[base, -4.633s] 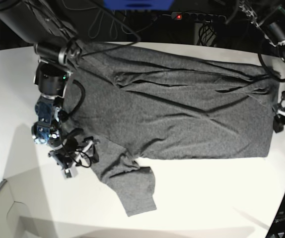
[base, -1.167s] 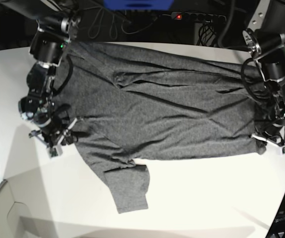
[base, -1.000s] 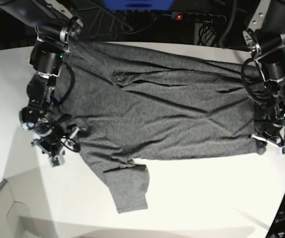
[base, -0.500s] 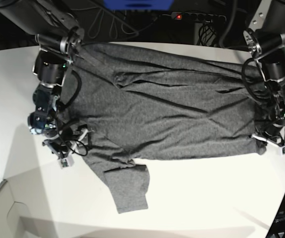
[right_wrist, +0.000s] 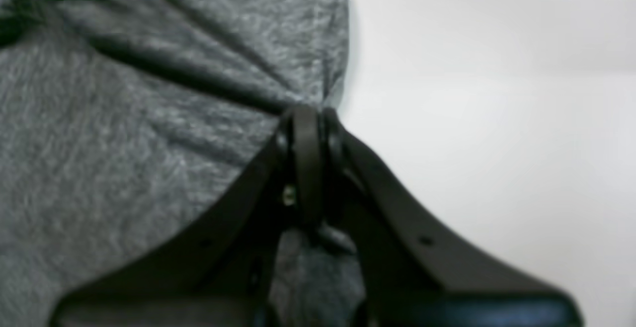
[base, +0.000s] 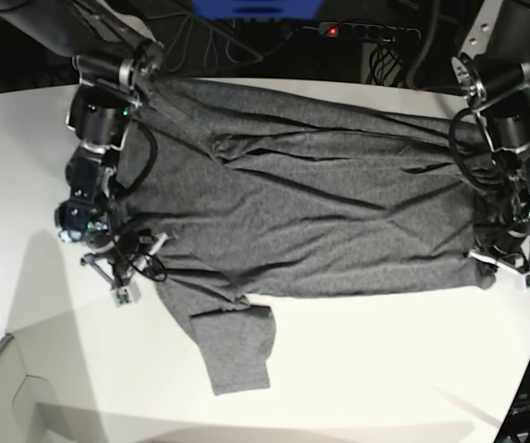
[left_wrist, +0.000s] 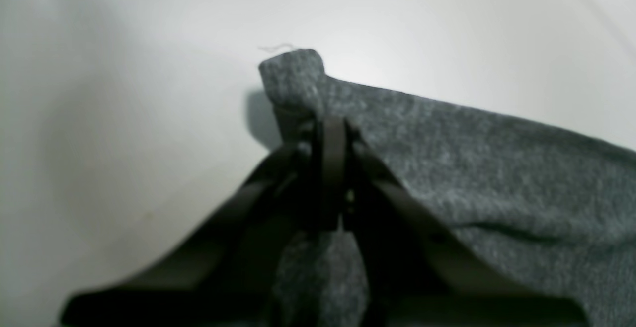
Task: Layout the t-shirt on the table in an organized manner, then fold the t-shirt properly
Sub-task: 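Lift the held side with both grippers and fold it over the shirt body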
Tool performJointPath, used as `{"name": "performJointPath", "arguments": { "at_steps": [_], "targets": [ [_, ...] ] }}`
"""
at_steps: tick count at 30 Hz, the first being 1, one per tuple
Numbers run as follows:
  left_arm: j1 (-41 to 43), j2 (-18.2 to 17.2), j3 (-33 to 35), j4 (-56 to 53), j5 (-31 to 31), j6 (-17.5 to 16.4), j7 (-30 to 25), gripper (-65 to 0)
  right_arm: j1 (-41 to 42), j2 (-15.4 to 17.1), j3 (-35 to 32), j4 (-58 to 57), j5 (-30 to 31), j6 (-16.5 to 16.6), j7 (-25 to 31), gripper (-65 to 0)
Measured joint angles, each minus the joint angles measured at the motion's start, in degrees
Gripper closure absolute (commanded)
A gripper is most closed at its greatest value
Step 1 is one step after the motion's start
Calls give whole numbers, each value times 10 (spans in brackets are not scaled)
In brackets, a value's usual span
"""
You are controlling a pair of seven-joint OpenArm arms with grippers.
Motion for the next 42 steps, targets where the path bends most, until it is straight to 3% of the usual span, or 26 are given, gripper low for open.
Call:
{"name": "performJointPath", "arguments": {
  "at_steps": [6, 13, 21, 29, 33, 38, 42],
  "targets": [
    [0, 0, 0, 1, -1, 0, 3, 0, -43, -8, 2, 125, 2, 0, -1, 0],
    [21, -17, 4, 8, -114, -3, 6, 0, -95, -31, 0, 211, 3, 0, 0, 0],
    [85, -30, 1, 170, -177, -2, 79, 0, -153, -45, -1, 276, 3, 3, 0, 0],
    [144, -22, -51, 260, -173, -2, 131, 0, -215, -62, 0, 367, 8, 4, 5, 0],
    [161, -25, -90, 301, -178, -3, 140, 0, -259, -58, -1, 398, 66, 5, 2, 0],
    [211, -23, -97, 333, -174, -2, 151, 0, -317, -60, -1, 438, 76, 5, 4, 0],
    [240, 2, -103, 355, -176, 0, 146, 0, -358, -61, -1, 446, 128, 5, 5, 0]
  ]
}}
